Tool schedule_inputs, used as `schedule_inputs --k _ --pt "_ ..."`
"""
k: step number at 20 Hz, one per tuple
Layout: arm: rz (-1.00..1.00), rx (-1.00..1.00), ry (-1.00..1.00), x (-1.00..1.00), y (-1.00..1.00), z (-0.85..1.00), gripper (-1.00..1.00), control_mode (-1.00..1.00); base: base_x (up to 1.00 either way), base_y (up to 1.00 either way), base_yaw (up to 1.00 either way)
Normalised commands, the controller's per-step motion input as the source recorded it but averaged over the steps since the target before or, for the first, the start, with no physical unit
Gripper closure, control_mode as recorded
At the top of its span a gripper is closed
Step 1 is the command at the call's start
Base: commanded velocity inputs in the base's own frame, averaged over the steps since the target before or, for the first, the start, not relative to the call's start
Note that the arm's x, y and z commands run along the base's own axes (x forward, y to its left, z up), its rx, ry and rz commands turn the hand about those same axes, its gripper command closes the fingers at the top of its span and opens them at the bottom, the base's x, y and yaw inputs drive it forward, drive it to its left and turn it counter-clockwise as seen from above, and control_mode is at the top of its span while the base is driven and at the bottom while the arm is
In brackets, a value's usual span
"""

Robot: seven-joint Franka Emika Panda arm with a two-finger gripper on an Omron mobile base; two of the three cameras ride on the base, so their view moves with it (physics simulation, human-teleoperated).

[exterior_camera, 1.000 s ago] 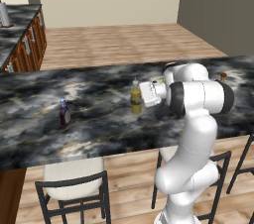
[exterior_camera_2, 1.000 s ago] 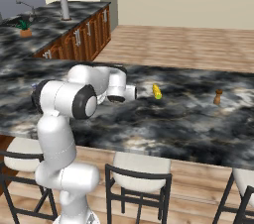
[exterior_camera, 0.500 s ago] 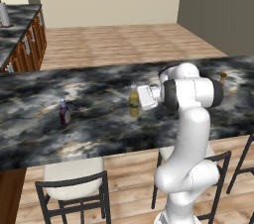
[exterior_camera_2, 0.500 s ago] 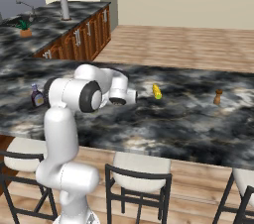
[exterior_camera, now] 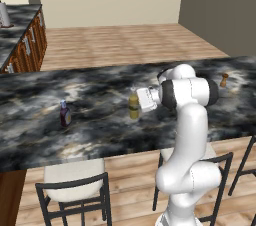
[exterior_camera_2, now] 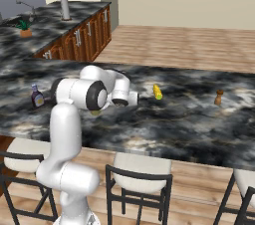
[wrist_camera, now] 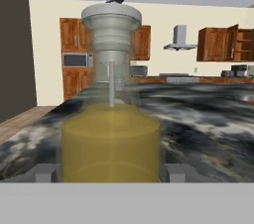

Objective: Move the condiment bottle and oil and vinegar bottle from the cabinet to the dining counter.

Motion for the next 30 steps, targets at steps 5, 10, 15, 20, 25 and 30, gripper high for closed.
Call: schedule_inputs --k 5,10,15,20,25,30 --pt "0.02 0.0 0.0 0.21 0.02 -0.24 1.0 -1.0 0.0 0.0 0.0" --pt "0.02 0.0 -0.03 0.11 0.19 -0.33 -1.0 -1.0 0.0 0.0 0.0" --pt "0.01 0.0 -0.05 0.0 0.09 -0.15 -1.0 -1.0 0.0 0.0 0.0" --pt "0.0 0.0 -0.01 0.0 -0.01 0.0 -1.0 -1.0 0.0 0.0 0.0" --pt "0.0 0.0 0.0 -0.02 0.0 0.0 -1.0 -1.0 0.0 0.0 0.0" --pt "0.0 0.01 0.01 -0.02 -0.02 0.09 -1.0 -1.0 0.0 0.0 0.0"
